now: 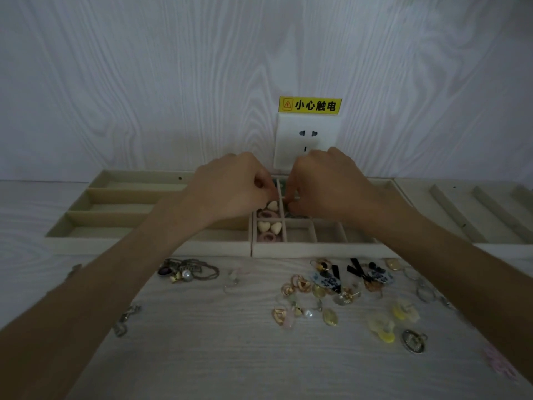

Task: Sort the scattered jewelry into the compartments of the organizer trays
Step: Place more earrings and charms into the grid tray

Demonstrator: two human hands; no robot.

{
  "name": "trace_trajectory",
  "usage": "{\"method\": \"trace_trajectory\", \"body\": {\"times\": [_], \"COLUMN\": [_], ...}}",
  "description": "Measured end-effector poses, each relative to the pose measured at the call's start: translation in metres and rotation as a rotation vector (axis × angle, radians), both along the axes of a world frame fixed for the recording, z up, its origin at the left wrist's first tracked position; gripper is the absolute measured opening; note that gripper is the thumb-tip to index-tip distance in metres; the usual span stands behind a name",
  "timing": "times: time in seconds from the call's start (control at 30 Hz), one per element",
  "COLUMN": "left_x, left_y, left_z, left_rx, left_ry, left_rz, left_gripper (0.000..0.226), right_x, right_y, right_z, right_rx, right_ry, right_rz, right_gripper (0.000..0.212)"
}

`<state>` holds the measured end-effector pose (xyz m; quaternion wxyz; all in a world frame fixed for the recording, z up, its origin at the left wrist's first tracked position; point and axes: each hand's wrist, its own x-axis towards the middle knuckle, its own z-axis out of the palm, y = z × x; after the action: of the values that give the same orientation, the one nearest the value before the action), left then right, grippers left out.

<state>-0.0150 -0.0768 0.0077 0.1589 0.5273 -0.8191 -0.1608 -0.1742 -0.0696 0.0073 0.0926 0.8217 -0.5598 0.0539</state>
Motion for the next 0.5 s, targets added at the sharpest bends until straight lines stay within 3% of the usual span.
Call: {"method": "trace_trajectory", "body": {"times": [0.13,0.23,0.37,0.5], "left_x": [-0.001,0.001,0.005,0.001], "left_y": [0.002,0.002,0.003,0.008], "left_z": [0.005,0.007,0.01,0.012], "left_rx": [-0.004,0.003,0.011,-0.042], "left_ry": [-0.009,-0.027,-0.021,-0.121], "left_rz": [-0.027,-0.027,-0.031,-0.1], "left_gripper": [0.016,0.016,0.016,0.024], "right_x": [0.003,-0.002,-0.014,-0.028], "right_y": [-0.001,-0.008,-0.005,0.004], "right_z": [-0.002,-0.001,0.012,0.033], "right_rx": [0.003,0.181,0.399,0.339], "right_ry": [-0.026,-0.192,-0.377,-0.273], "right_rz": [-0.049,-0.101,-0.036,-0.038], "right_gripper": [0.012,0.023,0.018,0.016]}}
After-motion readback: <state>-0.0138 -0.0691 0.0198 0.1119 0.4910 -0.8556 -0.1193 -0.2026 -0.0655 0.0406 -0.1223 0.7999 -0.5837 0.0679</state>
